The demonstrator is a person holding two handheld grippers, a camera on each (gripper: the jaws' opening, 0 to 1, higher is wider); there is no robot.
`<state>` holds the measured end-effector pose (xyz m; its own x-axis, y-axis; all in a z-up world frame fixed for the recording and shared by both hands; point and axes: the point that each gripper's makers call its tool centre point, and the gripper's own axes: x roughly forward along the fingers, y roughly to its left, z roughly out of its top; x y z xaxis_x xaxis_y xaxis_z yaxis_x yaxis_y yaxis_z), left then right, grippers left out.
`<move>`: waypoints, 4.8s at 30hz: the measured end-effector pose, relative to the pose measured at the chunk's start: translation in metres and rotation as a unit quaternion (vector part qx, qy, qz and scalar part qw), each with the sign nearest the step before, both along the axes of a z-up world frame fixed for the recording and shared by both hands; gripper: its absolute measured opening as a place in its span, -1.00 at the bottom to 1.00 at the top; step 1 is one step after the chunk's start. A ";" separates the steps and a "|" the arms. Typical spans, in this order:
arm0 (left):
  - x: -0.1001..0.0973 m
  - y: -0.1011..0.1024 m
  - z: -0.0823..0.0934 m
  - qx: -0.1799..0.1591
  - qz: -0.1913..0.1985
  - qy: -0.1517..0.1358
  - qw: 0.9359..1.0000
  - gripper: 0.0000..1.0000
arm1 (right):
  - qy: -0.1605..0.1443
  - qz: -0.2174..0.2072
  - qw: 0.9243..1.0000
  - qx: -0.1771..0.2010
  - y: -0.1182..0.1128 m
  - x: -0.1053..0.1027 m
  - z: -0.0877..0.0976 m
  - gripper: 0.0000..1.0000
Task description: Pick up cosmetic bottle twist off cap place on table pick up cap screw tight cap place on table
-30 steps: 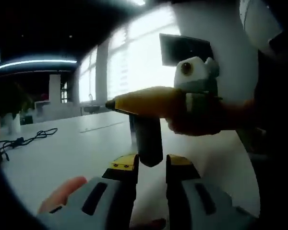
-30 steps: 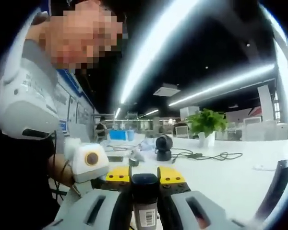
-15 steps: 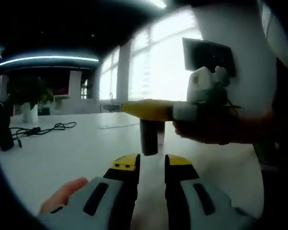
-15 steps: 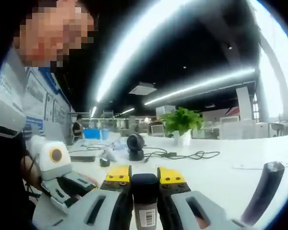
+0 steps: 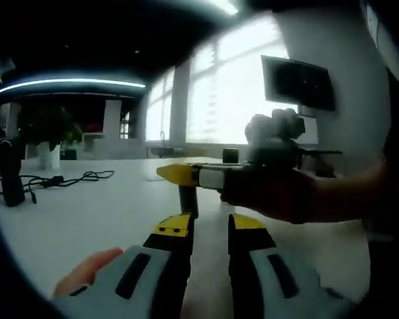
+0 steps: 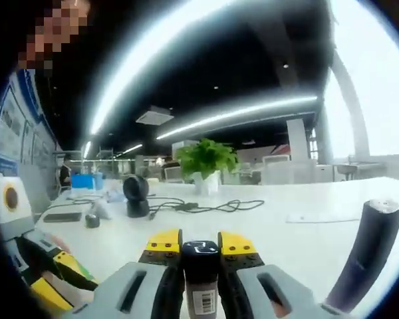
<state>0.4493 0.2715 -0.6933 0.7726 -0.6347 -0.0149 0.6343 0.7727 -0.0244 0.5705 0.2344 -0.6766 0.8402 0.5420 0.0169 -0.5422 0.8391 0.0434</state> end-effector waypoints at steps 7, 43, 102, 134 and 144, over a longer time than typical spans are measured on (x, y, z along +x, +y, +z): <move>0.001 0.000 -0.004 0.010 0.004 0.004 1.000 -0.78 | -0.006 -0.026 1.000 -0.003 -0.005 0.005 -0.009 -0.76; 0.004 0.000 -0.003 0.017 0.006 -0.004 1.000 -0.78 | -0.010 -0.015 1.000 0.002 0.002 0.002 -0.015 -0.48; -0.007 -0.006 0.010 0.014 -0.008 -0.041 0.999 -0.92 | -0.008 -0.045 0.998 -0.036 -0.135 -0.137 -0.024 -0.42; 0.017 -0.058 -0.011 0.012 -0.047 0.021 0.999 -0.70 | -0.019 -0.073 0.997 -0.028 -0.143 -0.141 -0.018 -0.49; 0.026 -0.083 -0.012 -0.013 -0.067 0.046 0.997 -0.71 | -0.018 -0.077 0.997 -0.026 -0.146 -0.141 -0.018 -0.49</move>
<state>0.4755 0.1882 -0.7049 0.6773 -0.7329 -0.0643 0.7255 0.6799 -0.1069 0.4300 0.0886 -0.6944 0.9128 0.4077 0.0244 -0.4073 0.9131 -0.0192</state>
